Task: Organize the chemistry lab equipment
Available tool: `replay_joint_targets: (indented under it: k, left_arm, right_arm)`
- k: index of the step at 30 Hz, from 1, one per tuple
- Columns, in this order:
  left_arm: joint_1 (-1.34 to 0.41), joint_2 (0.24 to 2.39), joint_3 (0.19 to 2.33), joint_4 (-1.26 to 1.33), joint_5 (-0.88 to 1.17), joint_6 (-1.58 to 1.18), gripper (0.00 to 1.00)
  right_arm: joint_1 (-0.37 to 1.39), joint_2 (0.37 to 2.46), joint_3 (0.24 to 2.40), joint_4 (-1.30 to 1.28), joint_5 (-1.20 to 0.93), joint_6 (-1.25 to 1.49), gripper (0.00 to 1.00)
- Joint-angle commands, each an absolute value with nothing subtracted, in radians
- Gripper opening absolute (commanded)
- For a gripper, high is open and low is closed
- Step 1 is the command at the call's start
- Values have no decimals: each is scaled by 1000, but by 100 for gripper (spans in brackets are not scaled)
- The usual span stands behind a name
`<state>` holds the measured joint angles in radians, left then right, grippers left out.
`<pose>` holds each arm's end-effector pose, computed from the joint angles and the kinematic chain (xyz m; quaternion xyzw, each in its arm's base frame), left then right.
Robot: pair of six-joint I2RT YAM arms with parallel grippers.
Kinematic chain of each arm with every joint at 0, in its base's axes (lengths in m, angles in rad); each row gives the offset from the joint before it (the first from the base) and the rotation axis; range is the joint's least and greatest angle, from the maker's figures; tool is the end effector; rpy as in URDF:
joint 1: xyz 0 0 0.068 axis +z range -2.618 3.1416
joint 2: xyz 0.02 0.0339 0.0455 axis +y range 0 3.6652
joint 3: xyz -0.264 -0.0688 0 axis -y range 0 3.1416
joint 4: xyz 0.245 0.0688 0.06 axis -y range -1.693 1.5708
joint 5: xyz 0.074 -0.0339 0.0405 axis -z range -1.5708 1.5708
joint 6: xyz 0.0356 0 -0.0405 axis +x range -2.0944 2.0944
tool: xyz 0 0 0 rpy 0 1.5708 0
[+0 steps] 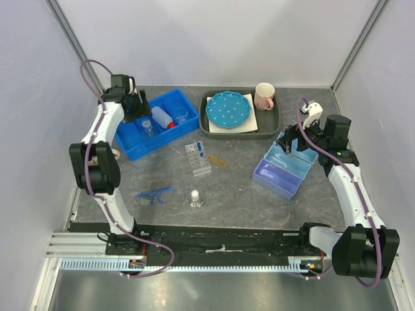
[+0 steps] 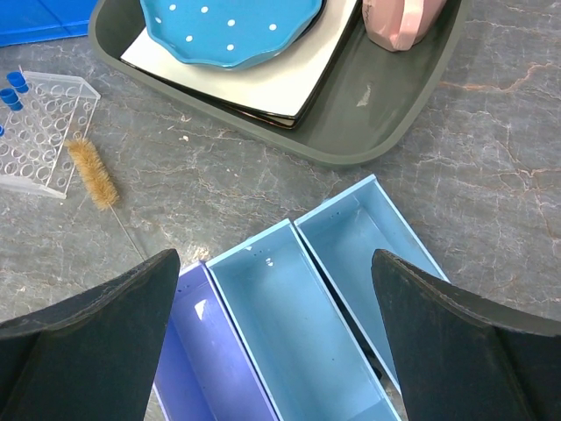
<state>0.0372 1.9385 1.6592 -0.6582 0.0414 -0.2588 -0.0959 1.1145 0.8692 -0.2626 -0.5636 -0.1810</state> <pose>0.4315 0.0146 0.2617 -0.1337 0.9406 -0.0540 0.3072 0.2476 -0.0047 0.2986 -0.1760 0.8213 0.1703 0.5152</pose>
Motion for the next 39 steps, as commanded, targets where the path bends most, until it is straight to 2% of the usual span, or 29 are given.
replay_joint_targets:
  k: [1, 6, 11, 17, 25, 31, 33, 39]
  left_arm:
    - [40, 1691, 1617, -598, 124, -259, 78]
    - [38, 1498, 1432, -533, 244, -294, 78]
    - [31, 1270, 1182, -442, 426, -304, 78]
    - [28, 1008, 926, -344, 627, -298, 78]
    - [26, 792, 716, -281, 722, -314, 78]
    - [11, 813, 661, -278, 822, -350, 79]
    - [-83, 837, 676, -319, 799, -351, 79]
    - [-446, 888, 755, -446, 392, -357, 80]
  right_arm:
    - [-100, 1094, 868, -235, -601, -209, 98]
    - [-101, 1031, 847, -223, -705, -250, 98]
    - [-101, 959, 796, -218, -973, -325, 98]
    - [-101, 991, 755, -305, -1326, -498, 98]
    - [-81, 1035, 756, -425, -1329, -640, 98]
    - [-25, 1072, 755, -437, -1259, -667, 98]
    - [-26, 1078, 755, -437, -1250, -670, 98]
    - [-26, 1077, 752, -437, -1226, -678, 98]
